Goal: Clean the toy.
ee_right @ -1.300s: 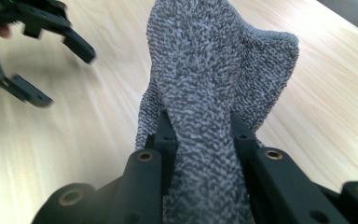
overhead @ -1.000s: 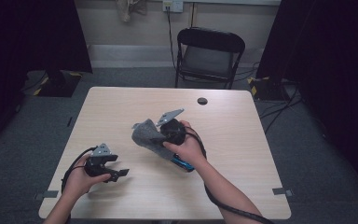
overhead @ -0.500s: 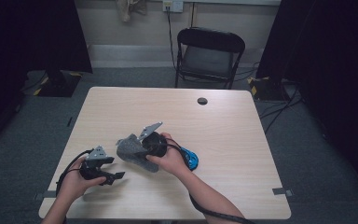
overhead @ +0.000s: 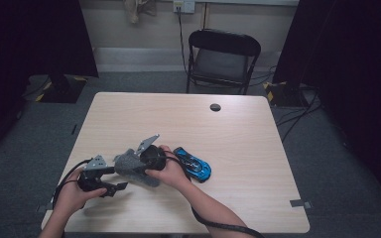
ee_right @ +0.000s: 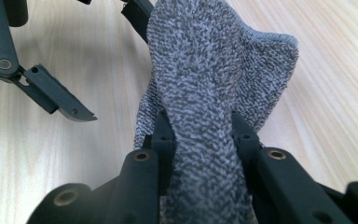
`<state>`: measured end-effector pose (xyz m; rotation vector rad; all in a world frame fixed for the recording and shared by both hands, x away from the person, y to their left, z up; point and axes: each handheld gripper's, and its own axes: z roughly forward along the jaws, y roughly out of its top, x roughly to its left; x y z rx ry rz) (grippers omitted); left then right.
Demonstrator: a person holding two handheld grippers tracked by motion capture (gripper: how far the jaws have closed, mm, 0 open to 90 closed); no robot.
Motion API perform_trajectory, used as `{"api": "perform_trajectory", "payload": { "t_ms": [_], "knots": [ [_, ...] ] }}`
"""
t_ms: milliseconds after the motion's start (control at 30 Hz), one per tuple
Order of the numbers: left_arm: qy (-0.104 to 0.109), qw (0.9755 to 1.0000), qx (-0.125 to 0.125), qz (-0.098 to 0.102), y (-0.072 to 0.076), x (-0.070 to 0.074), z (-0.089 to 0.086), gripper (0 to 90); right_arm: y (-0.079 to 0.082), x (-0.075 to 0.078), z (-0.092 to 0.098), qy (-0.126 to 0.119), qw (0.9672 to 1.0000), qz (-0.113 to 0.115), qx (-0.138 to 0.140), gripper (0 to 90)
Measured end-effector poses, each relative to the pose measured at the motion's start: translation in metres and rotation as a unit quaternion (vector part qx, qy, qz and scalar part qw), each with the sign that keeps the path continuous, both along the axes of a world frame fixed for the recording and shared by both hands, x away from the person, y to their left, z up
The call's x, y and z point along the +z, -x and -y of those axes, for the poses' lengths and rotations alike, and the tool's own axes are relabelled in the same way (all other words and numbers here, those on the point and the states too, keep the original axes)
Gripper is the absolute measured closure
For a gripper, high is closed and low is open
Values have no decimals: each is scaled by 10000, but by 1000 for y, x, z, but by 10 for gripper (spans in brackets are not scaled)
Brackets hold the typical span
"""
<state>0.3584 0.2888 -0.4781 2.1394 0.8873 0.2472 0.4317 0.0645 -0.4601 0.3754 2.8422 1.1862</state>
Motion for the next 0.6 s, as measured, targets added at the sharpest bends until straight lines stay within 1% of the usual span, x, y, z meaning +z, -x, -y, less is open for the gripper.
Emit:
{"api": "perform_trajectory", "payload": {
  "t_ms": [67,133,233,300,333,367,400,433,467,500,533,567,600],
  "knots": [
    [27,10000,25,-1,1,1,-2,188,1,-2,-3,3,10000,-6,-12,684],
    [29,10000,31,11,1,2,-4,188,2,-3,-6,48,10000,4,13,637],
    [44,10000,54,13,2,3,-6,188,3,-4,-7,66,10000,33,-22,520],
    [43,10000,72,29,2,3,-8,188,4,-3,-5,88,9999,32,-79,419],
    [57,9999,77,29,2,3,-8,188,4,-2,-4,88,9999,6,-82,368],
    [50,9999,82,33,2,3,-8,188,4,-2,-2,86,9999,-25,-87,336],
    [53,9999,81,37,2,4,-8,188,5,-1,0,113,9999,-12,-83,313],
    [53,9999,81,37,2,4,-8,188,5,-1,0,113,9999,-12,-83,313],
    [60,9999,90,45,2,4,-9,189,5,3,6,118,9998,87,-107,262],
    [71,9999,91,42,1,4,-9,189,5,4,9,97,9999,48,-111,240],
    [82,9999,109,31,1,4,-9,189,4,6,12,149,9998,6,-117,232],
    [74,9999,118,30,1,5,-9,189,5,7,16,158,9997,104,-168,229],
    [70,9999,106,37,0,5,-8,189,5,9,21,171,9995,143,-210,219]
  ]
}}
